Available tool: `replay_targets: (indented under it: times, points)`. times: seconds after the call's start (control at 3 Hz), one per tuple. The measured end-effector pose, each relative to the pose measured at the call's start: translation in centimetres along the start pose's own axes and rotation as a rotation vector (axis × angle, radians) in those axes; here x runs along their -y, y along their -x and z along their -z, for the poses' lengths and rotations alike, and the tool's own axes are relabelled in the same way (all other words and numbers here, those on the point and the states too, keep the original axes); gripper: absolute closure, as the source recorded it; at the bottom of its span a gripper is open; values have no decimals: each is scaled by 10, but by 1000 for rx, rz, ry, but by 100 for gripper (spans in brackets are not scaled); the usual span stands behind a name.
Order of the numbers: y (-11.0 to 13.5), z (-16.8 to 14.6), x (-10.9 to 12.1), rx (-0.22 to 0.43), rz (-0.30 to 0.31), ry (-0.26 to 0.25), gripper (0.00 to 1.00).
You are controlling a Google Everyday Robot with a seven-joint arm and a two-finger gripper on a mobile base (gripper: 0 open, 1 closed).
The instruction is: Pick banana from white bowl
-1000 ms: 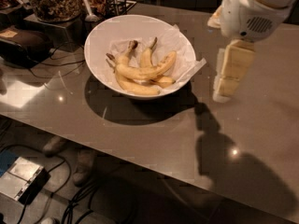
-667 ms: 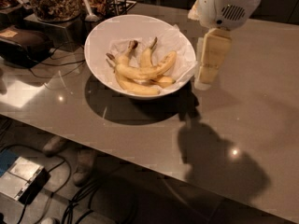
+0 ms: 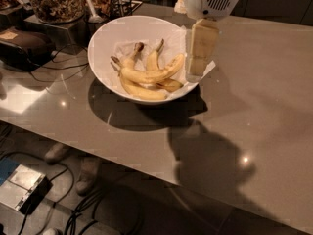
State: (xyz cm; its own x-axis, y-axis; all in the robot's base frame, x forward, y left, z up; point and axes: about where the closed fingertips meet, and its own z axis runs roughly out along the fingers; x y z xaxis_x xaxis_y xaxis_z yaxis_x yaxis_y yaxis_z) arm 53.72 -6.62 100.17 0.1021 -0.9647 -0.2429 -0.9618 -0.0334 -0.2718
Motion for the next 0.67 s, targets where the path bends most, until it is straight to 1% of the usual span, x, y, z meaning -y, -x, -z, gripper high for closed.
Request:
replay_targets:
  times: [0.33, 0.67]
  points:
    - [6, -30, 14, 16, -16, 18, 0]
    - [12, -62, 32, 4, -2, 64, 0]
